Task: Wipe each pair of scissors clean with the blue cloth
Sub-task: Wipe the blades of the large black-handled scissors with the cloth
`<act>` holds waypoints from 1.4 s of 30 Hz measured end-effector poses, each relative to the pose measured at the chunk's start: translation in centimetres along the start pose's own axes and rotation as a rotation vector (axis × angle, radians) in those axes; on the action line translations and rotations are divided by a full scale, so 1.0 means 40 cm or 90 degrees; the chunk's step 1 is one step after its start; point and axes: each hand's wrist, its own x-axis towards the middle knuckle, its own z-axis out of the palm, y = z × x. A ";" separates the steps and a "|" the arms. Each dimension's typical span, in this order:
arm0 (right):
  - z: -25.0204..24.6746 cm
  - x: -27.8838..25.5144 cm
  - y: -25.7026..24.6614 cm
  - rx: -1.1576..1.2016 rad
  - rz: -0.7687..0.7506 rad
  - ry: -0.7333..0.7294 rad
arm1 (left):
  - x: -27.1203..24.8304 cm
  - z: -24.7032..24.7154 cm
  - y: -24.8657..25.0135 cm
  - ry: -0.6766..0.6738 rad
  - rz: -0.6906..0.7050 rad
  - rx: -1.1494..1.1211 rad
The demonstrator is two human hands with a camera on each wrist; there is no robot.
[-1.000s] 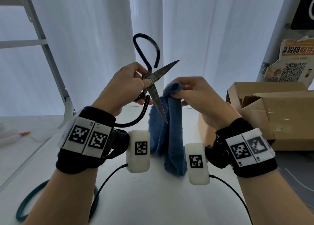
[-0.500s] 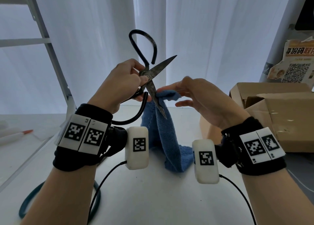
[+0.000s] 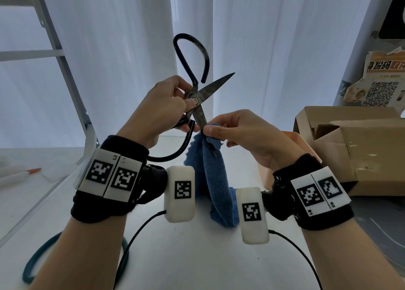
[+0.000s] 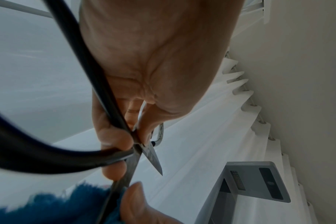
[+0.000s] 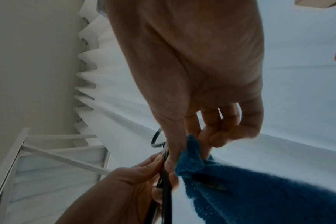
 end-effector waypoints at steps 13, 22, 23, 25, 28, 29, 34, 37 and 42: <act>0.000 0.016 0.034 -0.065 -0.006 0.152 | 0.011 -0.027 -0.014 0.048 0.005 0.046; -0.006 0.007 -0.001 0.317 -0.030 0.168 | 0.011 -0.030 -0.021 -0.015 -0.028 0.042; -0.006 0.008 -0.001 0.334 -0.028 0.152 | 0.010 -0.026 -0.020 -0.023 -0.026 0.043; -0.006 0.008 -0.002 0.316 -0.033 0.126 | 0.008 -0.021 -0.018 -0.035 -0.020 0.049; 0.000 0.007 0.004 0.234 -0.061 0.099 | 0.007 -0.019 -0.013 -0.050 -0.013 0.038; 0.003 0.007 0.006 0.215 -0.062 0.096 | 0.006 -0.020 -0.011 -0.052 -0.010 0.030; 0.017 0.016 0.014 0.209 -0.052 0.093 | 0.006 -0.022 -0.008 -0.066 0.001 0.018; 0.020 0.018 0.013 0.187 -0.045 0.051 | 0.006 -0.023 -0.009 -0.062 0.005 0.016; 0.019 0.018 0.015 0.134 -0.017 -0.003 | 0.009 -0.014 -0.015 -0.060 0.008 0.026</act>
